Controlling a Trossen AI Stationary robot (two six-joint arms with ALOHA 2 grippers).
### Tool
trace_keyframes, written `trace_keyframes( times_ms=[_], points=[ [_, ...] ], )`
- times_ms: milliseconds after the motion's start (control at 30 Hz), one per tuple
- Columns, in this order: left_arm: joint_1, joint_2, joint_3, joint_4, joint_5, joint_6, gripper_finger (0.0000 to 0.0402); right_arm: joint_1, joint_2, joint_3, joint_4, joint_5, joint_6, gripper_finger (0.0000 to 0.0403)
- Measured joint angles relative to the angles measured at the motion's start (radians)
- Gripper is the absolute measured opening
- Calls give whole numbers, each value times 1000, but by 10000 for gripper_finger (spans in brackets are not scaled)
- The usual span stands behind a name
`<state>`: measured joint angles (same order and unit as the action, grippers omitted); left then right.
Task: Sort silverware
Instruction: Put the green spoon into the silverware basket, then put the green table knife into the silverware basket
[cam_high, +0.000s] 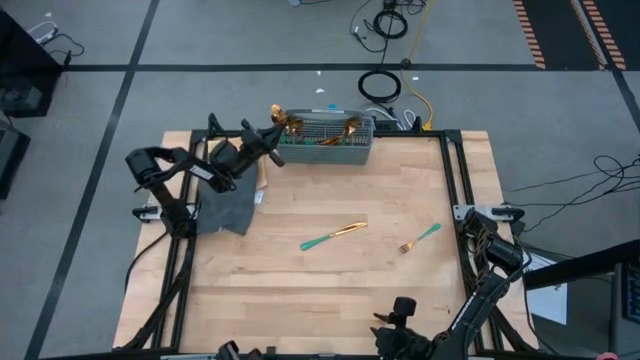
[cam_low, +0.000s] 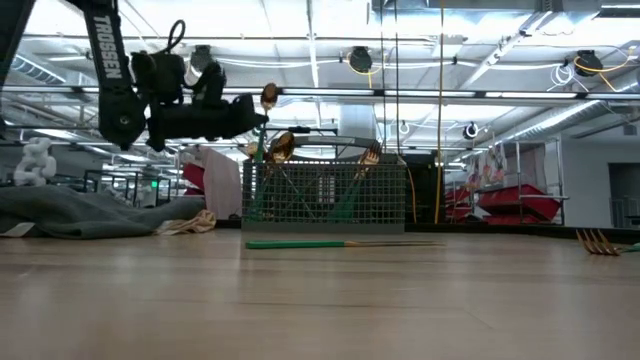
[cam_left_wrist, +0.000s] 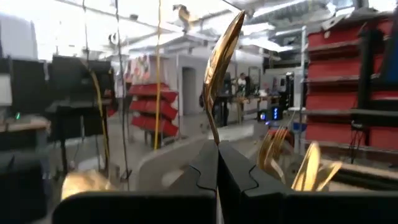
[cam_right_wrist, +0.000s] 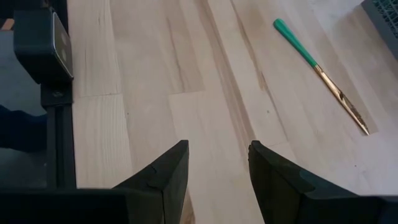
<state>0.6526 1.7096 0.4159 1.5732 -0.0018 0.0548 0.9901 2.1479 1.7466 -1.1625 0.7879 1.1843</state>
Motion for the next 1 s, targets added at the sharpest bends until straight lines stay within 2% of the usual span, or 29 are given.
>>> trace_keyframes(
  times_ms=[500, 767, 1000],
  points=[
    [17, 153, 0, 4, -62, -138, 3, 0, 0, 0, 8, -3, 5, 155],
    [17, 159, 1, -1, -86, -113, 44, 0, 0, 0, 10, -4, 28, 155],
    [9, 159, 0, -5, -51, -38, 80, 0, 0, 0, 11, -8, 49, 155]
  ],
)
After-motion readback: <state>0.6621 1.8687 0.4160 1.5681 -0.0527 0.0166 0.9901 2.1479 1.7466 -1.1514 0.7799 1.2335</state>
